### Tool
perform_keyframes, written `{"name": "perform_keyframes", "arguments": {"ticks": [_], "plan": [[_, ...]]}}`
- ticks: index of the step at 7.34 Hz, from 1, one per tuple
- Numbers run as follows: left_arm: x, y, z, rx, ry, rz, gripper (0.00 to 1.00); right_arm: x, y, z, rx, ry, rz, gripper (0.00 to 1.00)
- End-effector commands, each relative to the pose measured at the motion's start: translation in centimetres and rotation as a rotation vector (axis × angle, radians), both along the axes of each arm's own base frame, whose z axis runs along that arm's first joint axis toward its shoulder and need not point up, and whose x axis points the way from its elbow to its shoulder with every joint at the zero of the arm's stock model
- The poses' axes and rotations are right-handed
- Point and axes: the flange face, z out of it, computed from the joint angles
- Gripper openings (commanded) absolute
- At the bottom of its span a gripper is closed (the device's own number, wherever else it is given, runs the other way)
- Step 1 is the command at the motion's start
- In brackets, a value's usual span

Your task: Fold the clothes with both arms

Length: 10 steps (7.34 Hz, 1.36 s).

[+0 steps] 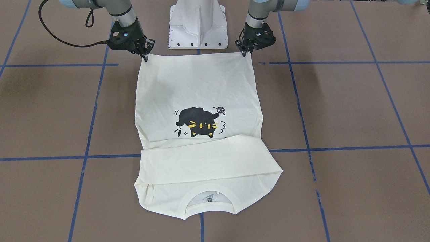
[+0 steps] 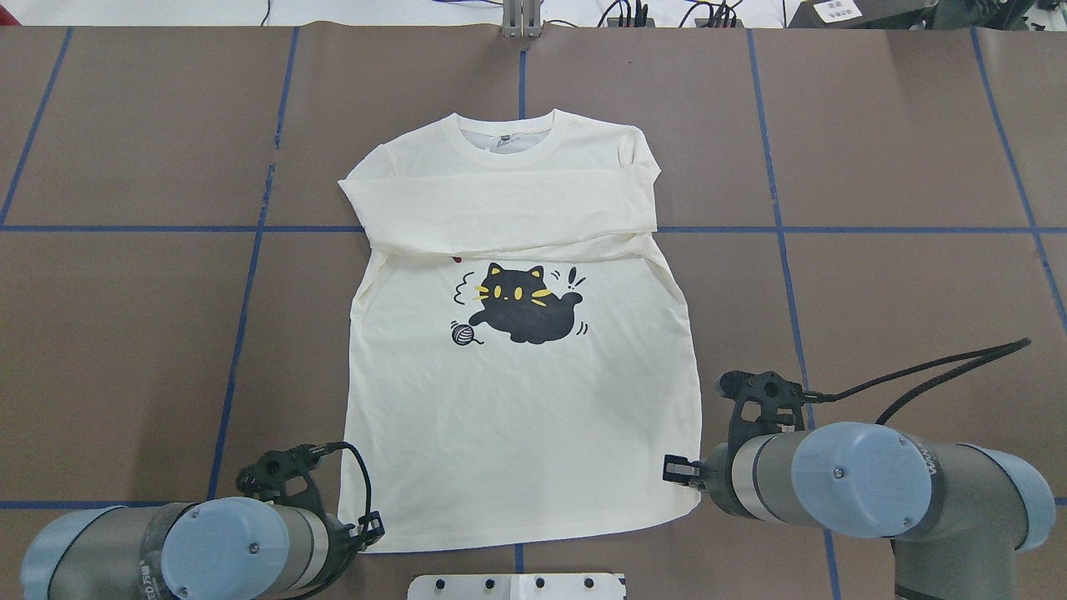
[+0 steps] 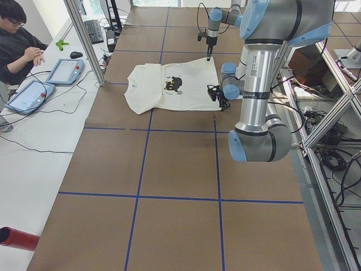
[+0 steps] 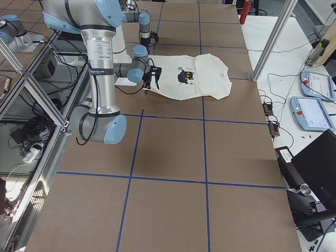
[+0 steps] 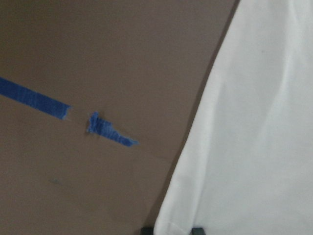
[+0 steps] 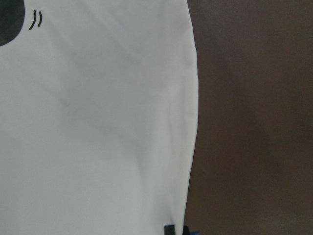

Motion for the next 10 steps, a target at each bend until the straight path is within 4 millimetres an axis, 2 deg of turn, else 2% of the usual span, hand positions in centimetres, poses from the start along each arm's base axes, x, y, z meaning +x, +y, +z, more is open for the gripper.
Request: {"name": "perform_keyframes", "arguments": {"ticks": [1, 3, 6, 7, 10], "plan": [[-0.29, -0.30, -0.42, 0.001, 0.006, -0.005, 0.38, 0.04, -0.13, 0.07, 0.002, 0.002, -0.001, 0.00], [-0.39, -0.53, -0.24, 0.002, -0.003, -0.008, 0.49, 0.04, -0.20, 0.13, 0.003, 0.003, 0.000, 0.00], [-0.33, -0.47, -0.01, 0.001, -0.015, -0.008, 0.50, 0.04, -0.21, 0.13, 0.003, 0.003, 0.000, 0.00], [-0.25, -0.40, -0.18, 0.002, -0.012, -0.007, 0.47, 0.04, -0.21, 0.13, 0.004, 0.003, -0.001, 0.00], [-0.22, -0.49, -0.32, 0.002, -0.011, -0.008, 0.12, 0.03, -0.21, 0.28, 0.002, 0.006, 0.000, 0.00]]}}
